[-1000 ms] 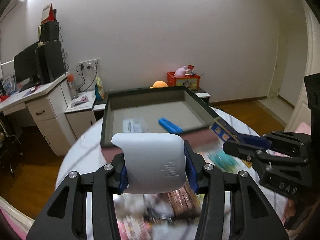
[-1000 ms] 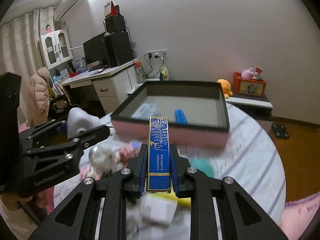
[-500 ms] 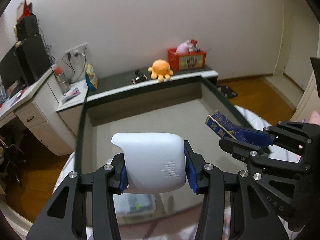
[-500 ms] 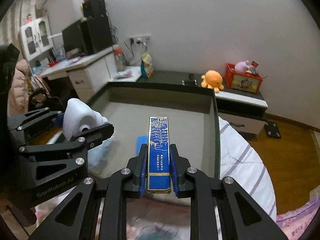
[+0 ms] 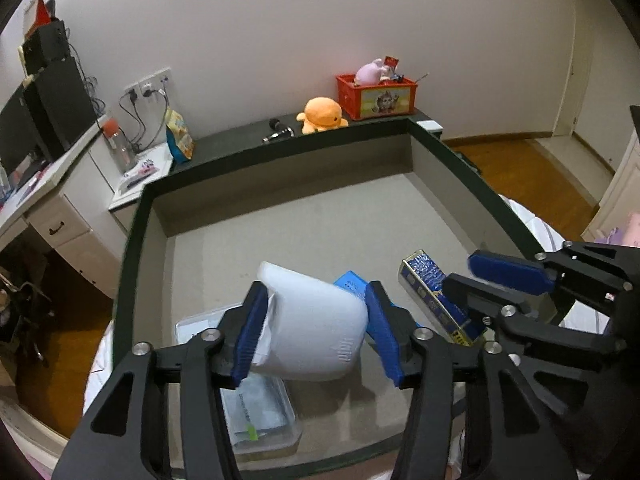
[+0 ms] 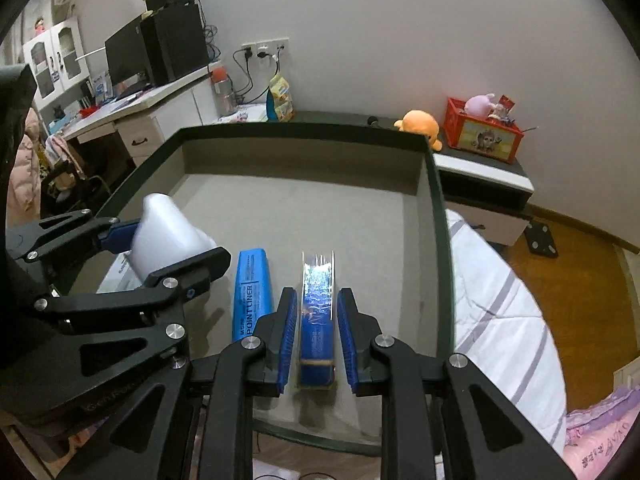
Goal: Organize rigid objects
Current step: 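Carry the white object and blue-and-gold box into the pink box and release both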
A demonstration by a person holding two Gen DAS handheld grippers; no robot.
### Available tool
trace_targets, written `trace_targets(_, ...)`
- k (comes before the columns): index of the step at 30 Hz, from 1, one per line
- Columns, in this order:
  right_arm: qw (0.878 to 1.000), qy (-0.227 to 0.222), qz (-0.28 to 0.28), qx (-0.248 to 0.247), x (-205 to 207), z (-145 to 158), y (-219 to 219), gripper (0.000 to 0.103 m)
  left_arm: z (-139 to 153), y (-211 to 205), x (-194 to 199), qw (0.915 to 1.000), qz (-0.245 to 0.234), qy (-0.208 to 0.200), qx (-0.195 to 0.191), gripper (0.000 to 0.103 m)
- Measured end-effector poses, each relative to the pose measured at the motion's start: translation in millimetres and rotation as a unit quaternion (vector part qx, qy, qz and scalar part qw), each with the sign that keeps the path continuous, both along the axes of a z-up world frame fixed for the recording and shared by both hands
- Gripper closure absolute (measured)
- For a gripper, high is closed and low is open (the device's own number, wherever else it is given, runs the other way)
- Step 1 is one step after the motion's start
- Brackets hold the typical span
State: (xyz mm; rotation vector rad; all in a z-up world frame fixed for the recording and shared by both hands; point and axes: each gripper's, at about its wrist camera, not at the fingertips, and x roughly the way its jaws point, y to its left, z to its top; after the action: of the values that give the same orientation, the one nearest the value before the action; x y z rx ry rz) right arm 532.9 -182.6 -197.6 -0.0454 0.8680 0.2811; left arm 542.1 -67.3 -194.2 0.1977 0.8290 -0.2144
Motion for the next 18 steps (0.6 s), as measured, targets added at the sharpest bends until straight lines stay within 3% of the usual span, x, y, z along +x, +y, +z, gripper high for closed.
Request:
trace_targets(2,1.0,-0.006,-0.011,0.002,-2.4,5.6,-4.2,0.068,8.9,5.0,-7.5,0.9999,0.009,-0.014,-0.003,0.036)
trace_targets(6,0.999,-0.028,-0.031,0.018,-19.2,23.3,-17.2,0.031,37.1,23.3,-38.2,0.9979,0.027,-0.055,-0.02,0.015)
trace_targets(7,0.998,-0.038,-0.035,0.021,-27.4,29.9,-20.3,0.025,43.8,27.1,-47.4,0.9971,0.029,-0.066,-0.025,0.013)
trace_targets(12,0.994,-0.097,-0.027,0.036,-79.3,65.4,-19.9,0.02,82.4,51.7,-118.2,0.9875,0.042,-0.146,-0.042,0.002)
trace_targets(15,0.99,-0.136,-0.022,0.039,-117.1,82.5,-16.1,0.011,96.8,64.9,-164.3,0.9793,0.058,-0.189,-0.045,0.0)
trace_targets(17,0.987,-0.159,-0.02,0.034,-141.6,89.8,-13.4,0.0,101.2,72.8,-188.1,0.9748,0.065,-0.207,-0.05,0.0)
trace_targets(18,0.985,-0.169,-0.021,0.032,-152.2,93.1,-12.4,0.0,102.0,75.5,-199.8,0.9735,0.069,-0.212,-0.052,0.0)
